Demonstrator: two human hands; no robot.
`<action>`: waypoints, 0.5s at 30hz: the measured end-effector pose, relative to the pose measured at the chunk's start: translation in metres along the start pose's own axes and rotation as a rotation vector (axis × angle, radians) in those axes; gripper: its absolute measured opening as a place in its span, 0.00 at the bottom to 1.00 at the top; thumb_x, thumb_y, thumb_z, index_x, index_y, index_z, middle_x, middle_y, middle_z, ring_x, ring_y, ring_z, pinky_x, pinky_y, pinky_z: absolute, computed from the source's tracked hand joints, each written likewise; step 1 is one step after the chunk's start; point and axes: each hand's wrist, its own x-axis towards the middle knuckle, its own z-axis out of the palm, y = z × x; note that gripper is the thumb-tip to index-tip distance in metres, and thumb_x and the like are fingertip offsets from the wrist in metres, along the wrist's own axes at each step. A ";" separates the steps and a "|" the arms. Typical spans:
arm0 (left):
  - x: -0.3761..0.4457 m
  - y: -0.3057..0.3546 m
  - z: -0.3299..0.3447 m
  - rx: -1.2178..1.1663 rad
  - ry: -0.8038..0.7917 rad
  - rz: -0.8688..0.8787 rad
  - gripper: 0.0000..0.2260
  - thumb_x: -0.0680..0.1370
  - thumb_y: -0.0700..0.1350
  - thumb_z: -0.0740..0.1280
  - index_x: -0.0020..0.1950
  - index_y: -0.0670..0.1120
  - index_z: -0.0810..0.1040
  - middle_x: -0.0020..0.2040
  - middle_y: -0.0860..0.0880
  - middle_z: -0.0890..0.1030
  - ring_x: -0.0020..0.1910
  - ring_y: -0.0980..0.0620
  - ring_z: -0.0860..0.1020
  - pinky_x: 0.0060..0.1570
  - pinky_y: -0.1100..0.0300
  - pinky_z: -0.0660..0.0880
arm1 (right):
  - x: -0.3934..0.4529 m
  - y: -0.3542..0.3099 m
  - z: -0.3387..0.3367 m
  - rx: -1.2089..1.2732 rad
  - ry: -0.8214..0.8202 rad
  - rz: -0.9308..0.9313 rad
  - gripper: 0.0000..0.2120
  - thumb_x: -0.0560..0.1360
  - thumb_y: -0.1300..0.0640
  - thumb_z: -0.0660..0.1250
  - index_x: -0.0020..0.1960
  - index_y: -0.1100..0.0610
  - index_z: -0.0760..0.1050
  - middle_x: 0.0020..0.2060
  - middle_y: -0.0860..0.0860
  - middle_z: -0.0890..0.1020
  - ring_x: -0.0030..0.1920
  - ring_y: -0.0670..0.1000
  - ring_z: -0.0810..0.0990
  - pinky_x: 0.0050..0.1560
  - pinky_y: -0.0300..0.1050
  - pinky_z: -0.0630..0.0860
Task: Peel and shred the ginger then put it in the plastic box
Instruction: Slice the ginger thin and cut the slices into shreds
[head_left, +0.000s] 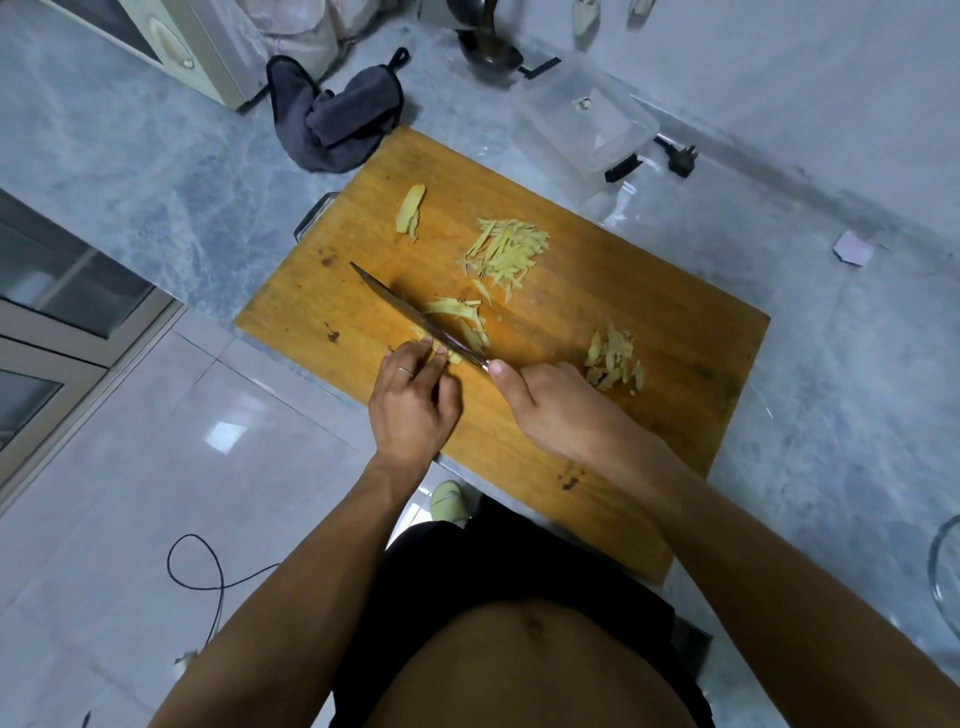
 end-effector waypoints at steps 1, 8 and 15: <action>0.000 0.000 0.000 0.003 0.001 0.001 0.12 0.76 0.42 0.65 0.54 0.40 0.84 0.56 0.41 0.82 0.58 0.43 0.77 0.51 0.41 0.78 | 0.000 0.000 0.000 -0.004 -0.006 -0.002 0.31 0.84 0.39 0.43 0.32 0.53 0.69 0.30 0.50 0.73 0.41 0.56 0.72 0.51 0.51 0.73; 0.001 -0.002 0.003 -0.010 0.026 0.000 0.10 0.76 0.40 0.67 0.54 0.40 0.85 0.55 0.41 0.82 0.56 0.43 0.78 0.51 0.42 0.78 | 0.001 -0.005 -0.006 -0.022 -0.070 0.028 0.30 0.83 0.39 0.41 0.33 0.53 0.68 0.32 0.49 0.71 0.48 0.54 0.68 0.59 0.55 0.72; 0.005 0.001 0.003 0.013 0.036 0.013 0.08 0.75 0.39 0.69 0.52 0.39 0.85 0.52 0.42 0.82 0.52 0.43 0.79 0.47 0.50 0.79 | 0.008 -0.013 -0.007 0.020 -0.111 0.024 0.29 0.85 0.41 0.43 0.41 0.57 0.73 0.47 0.58 0.78 0.62 0.58 0.71 0.62 0.55 0.69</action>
